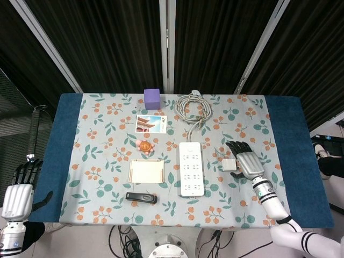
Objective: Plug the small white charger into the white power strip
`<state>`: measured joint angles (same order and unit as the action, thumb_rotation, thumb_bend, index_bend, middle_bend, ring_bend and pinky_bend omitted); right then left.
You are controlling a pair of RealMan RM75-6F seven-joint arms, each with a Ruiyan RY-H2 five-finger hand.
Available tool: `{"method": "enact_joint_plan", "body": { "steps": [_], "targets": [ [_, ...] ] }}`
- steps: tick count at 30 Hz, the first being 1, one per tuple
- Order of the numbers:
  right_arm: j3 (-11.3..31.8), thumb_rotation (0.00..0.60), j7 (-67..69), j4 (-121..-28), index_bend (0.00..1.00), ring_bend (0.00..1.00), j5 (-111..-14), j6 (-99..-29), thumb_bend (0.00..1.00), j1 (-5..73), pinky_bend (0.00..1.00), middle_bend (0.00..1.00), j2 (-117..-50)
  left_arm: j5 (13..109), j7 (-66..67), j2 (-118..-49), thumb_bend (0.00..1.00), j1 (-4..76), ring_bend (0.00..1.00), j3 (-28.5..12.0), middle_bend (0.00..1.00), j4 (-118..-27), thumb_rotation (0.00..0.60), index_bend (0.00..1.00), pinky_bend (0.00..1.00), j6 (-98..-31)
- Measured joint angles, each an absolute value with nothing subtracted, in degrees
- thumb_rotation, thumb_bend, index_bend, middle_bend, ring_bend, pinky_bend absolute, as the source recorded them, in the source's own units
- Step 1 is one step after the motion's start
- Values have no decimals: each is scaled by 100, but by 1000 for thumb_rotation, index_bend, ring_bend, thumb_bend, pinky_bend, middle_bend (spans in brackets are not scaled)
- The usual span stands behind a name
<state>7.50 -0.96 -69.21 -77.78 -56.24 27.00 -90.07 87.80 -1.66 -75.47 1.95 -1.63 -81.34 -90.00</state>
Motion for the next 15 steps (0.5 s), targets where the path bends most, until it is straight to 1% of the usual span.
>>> {"method": "enact_joint_plan", "body": {
  "steps": [2, 7, 10, 15],
  "targets": [
    [750, 600, -107, -6838, 0, 0, -7763, -5598, 84, 2736, 0, 47, -9070, 8776, -181, -7547, 221, 192, 0, -163, 45, -8123, 600, 0, 0, -8998],
    [755, 600, -105, -6614, 0, 0, -7722, -5558, 225, 2822, 0, 48, -9246, 8759, -224, -7551, 221, 168, 0, -165, 45, -8088, 600, 0, 0, -9017],
    [767, 600, -85, -6523, 0, 0, -7705, -5558, 282, 2858, 0, 50, -9301, 8749, -246, -7557, 221, 157, 0, -162, 45, -8061, 600, 0, 0, -9017],
    [832, 600, -85, -6389, 0, 0, -7619, -5552, 307, 2917, 0, 53, -9366, 8739, -283, -7567, 221, 148, 0, -164, 45, -8024, 600, 0, 0, -9013]
  ]
}}
